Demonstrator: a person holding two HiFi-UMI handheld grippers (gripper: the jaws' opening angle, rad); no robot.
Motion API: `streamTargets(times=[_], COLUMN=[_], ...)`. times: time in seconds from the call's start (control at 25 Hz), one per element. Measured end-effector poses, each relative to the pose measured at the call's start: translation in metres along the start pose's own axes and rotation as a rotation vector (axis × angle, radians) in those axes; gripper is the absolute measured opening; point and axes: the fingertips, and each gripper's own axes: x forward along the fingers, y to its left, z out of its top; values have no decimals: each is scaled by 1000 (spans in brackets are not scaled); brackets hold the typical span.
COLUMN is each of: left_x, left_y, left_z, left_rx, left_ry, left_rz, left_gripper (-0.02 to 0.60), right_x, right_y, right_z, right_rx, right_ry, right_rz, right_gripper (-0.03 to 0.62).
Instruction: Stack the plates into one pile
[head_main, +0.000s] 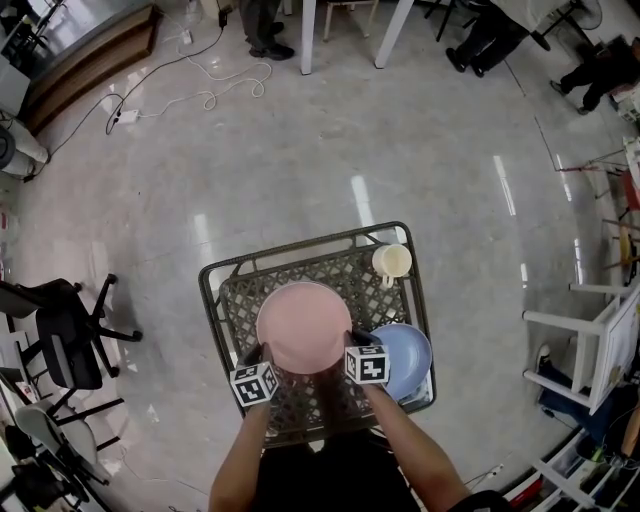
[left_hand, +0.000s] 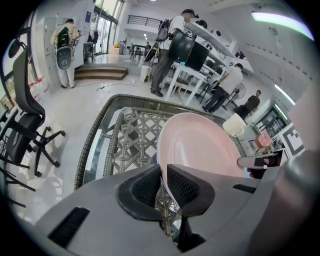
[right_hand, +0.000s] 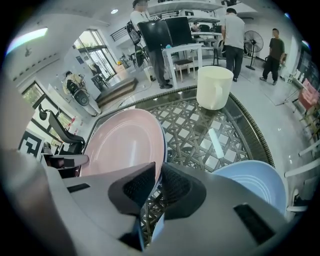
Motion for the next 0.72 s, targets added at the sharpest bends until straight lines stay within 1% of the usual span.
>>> streamTargets(times=[0.12, 0.24, 0.48, 0.56, 0.72], left_x=[2, 3, 3, 2, -2], left_y=[0, 0, 0, -1, 1], left_z=[1, 1, 1, 0, 0], left_rx=[-7, 4, -8, -6, -13], left_ry=[-10, -8, -20, -19, -23], left_rz=[-9, -7, -21, -25, -22], left_gripper=[51, 52, 52, 73, 90], right_x=[4, 5, 5, 5, 3], right_y=[-1, -1, 3, 2, 2], right_z=[0, 0, 0, -1, -3], right_rx=[-16, -21, -28, -24, -15], right_ry=[-2, -6, -20, -15, -15], right_rz=[-6, -11, -29, -31, -39], right_gripper=[37, 38, 86, 86, 99])
